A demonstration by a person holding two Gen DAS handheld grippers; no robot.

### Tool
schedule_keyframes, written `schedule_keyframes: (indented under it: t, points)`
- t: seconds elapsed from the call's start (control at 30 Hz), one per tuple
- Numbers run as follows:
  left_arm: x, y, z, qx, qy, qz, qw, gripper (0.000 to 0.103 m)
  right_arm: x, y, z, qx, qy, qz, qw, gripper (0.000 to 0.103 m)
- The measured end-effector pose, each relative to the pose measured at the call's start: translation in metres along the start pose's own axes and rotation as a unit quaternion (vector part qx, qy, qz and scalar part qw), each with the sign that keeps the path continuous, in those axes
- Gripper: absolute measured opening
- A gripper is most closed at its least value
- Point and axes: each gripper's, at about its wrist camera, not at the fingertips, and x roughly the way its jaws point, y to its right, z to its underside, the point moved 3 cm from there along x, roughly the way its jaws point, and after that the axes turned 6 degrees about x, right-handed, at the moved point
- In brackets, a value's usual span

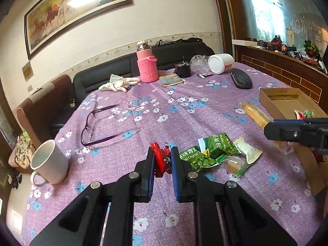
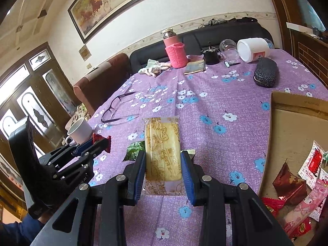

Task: Organize snacks
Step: 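Carry the red candy and cake bar toward the cardboard tray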

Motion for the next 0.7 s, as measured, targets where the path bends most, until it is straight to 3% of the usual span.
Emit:
schedule_keyframes:
  t: [0.3,0.57,0.7]
  points:
    - [-0.001,0.005,0.000,0.015,0.005,-0.026,0.9995,0.014,-0.025,0.021,-0.015,0.039,0.045,0.007,0.998,0.037]
    - [-0.005,0.003,-0.005,0.007,0.002,-0.043,0.9990,0.014,-0.055,0.066,-0.027,0.119,0.105,0.055,0.986,0.037]
    - [-0.012,0.008,-0.016,0.001,-0.006,-0.017,0.9998,0.014,-0.069,0.094,-0.029,0.182,0.121,0.059,0.974,0.036]
